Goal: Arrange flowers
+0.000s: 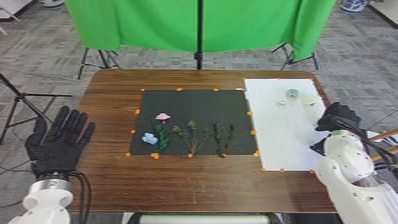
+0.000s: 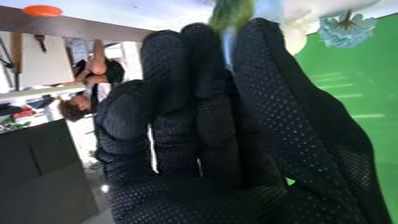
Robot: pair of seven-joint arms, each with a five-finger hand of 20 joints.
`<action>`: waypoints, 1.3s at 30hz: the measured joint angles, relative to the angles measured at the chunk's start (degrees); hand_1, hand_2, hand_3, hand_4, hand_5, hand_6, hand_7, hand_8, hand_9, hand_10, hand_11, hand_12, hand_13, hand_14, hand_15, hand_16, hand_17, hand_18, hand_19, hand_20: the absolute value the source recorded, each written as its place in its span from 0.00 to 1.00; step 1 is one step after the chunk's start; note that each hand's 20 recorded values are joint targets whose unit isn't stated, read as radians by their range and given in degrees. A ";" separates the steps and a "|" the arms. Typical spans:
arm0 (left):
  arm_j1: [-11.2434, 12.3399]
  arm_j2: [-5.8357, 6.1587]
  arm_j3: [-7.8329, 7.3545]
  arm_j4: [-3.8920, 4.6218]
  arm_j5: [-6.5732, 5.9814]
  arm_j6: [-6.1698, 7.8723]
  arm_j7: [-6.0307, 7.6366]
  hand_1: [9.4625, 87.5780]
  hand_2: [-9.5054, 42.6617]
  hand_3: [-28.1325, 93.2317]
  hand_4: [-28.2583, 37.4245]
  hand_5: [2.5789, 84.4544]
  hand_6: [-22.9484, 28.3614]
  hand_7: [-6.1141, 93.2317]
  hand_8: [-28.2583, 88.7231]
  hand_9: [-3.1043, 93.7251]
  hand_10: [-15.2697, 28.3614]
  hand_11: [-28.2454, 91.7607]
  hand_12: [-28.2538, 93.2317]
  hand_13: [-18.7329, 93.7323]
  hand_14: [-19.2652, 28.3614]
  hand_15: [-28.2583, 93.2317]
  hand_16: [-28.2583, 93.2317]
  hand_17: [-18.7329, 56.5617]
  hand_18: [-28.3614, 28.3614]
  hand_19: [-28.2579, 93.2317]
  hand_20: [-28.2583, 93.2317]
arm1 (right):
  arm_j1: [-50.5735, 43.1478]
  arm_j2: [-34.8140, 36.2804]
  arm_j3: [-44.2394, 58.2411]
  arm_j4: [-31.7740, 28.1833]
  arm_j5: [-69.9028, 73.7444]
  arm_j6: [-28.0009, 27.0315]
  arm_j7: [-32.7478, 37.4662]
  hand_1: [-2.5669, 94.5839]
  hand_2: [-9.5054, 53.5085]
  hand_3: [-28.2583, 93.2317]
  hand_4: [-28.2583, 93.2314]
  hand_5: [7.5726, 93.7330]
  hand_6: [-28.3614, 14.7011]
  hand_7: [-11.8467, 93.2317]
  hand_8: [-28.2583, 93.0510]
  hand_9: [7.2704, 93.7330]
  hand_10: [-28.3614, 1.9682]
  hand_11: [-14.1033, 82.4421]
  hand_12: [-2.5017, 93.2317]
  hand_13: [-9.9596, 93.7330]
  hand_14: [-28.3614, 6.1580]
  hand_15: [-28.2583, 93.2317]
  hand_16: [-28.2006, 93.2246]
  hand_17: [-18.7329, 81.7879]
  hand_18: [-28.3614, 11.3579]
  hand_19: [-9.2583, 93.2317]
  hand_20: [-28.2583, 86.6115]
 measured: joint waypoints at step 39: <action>-4.45 0.81 1.21 1.00 -0.51 0.81 -5.43 0.22 0.40 0.86 0.00 0.54 0.64 0.20 0.17 0.44 0.74 0.42 0.34 0.42 0.77 0.58 0.19 0.18 0.76 0.49 0.37 | 14.27 -22.22 -38.06 -6.66 1.38 -2.06 -15.47 0.71 0.00 0.78 0.04 0.71 0.60 0.51 0.33 0.84 0.55 0.36 0.52 0.72 0.60 0.68 0.57 0.55 0.20 0.97 0.63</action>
